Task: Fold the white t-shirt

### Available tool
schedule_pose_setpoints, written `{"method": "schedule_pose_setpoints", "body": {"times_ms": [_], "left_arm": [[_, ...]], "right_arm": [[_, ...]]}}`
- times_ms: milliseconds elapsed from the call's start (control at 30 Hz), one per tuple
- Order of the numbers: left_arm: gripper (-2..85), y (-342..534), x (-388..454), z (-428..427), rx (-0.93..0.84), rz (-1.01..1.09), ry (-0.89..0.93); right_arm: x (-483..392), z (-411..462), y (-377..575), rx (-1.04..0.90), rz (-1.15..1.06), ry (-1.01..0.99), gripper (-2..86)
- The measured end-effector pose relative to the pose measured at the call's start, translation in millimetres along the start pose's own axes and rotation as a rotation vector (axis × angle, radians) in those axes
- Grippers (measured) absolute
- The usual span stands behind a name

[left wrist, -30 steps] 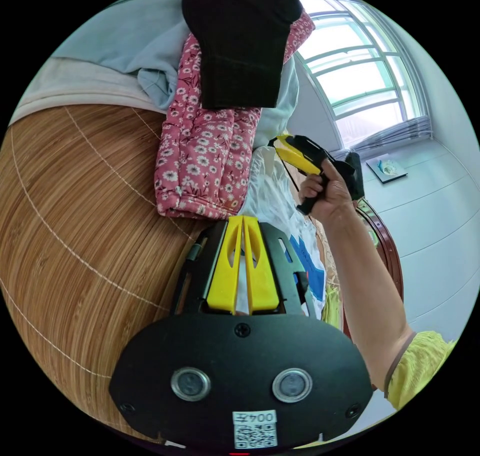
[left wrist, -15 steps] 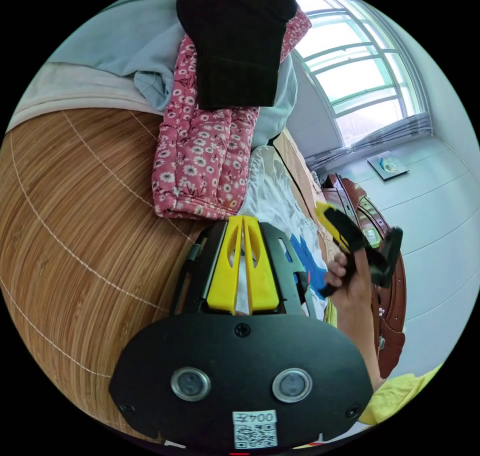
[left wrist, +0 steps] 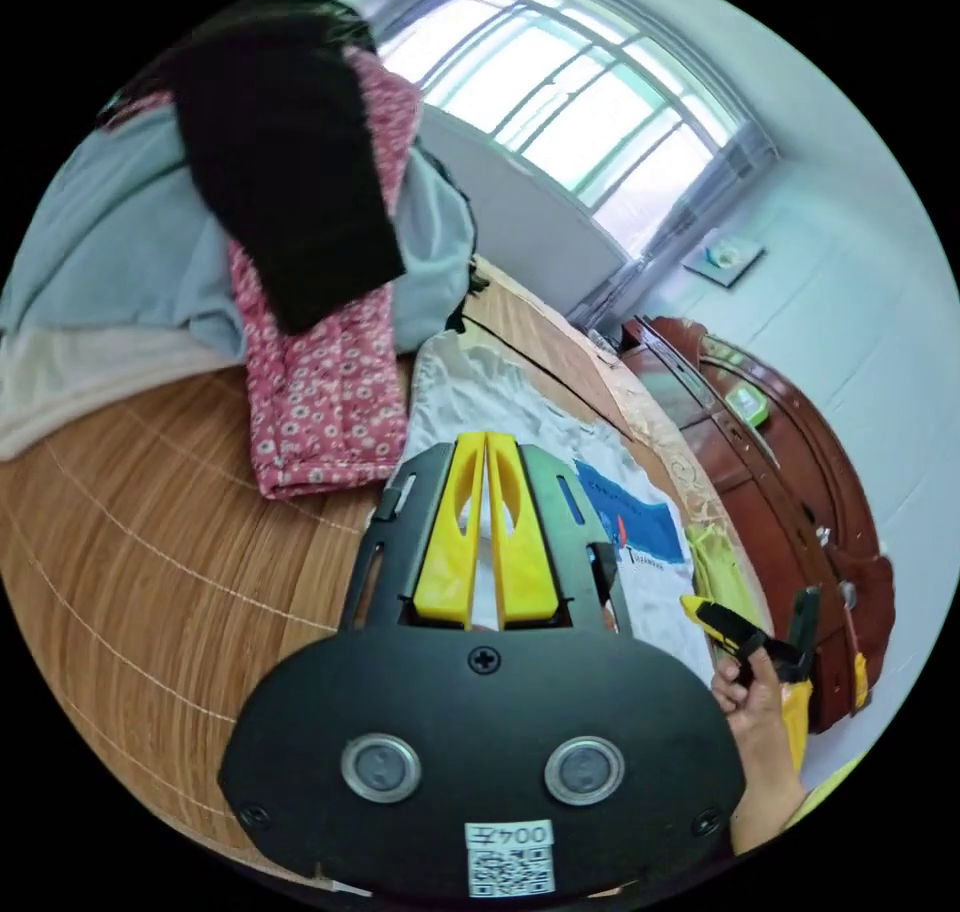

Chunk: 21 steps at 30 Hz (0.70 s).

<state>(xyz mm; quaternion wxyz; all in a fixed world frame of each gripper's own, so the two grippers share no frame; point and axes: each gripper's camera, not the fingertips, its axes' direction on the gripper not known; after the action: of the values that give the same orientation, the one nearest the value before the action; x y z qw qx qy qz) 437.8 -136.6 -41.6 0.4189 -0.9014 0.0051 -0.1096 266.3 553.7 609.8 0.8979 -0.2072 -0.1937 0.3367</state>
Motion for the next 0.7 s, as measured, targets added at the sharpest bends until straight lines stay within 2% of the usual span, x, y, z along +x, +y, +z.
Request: {"method": "schedule_pose_setpoints", "body": {"times_ms": [100, 233, 367, 433, 533, 700], "left_arm": [[0.2, 9.2, 70.9, 39.0, -0.1, 0.153, 0.055], [0.3, 29.6, 215.7, 141.1, -0.349, 0.45, 0.177], [0.8, 72.5, 373.2, 250.5, -0.419, 0.824, 0.116], [1.2, 84.4, 419.9, 302.8, -0.444, 0.869, 0.095], [2.5, 96.6, 476.5, 398.7, -0.645, 0.812, 0.154], [7.3, 115.2, 515.9, 514.9, -0.769, 0.748, -0.009]], "right_arm": [[15.8, -31.4, -3.3, 0.071, 0.031, 0.055, 5.1], [42.7, -59.3, 5.7, 0.156, 0.121, -0.051, 5.2], [47.0, -72.3, 13.9, 0.136, 0.113, -0.079, 4.6], [44.2, -86.5, 16.7, 0.156, 0.079, -0.111, 3.6], [37.4, -97.3, 22.2, 0.171, 0.044, -0.091, 0.9], [32.5, -117.0, 26.2, 0.185, 0.04, -0.15, -0.3]]}}
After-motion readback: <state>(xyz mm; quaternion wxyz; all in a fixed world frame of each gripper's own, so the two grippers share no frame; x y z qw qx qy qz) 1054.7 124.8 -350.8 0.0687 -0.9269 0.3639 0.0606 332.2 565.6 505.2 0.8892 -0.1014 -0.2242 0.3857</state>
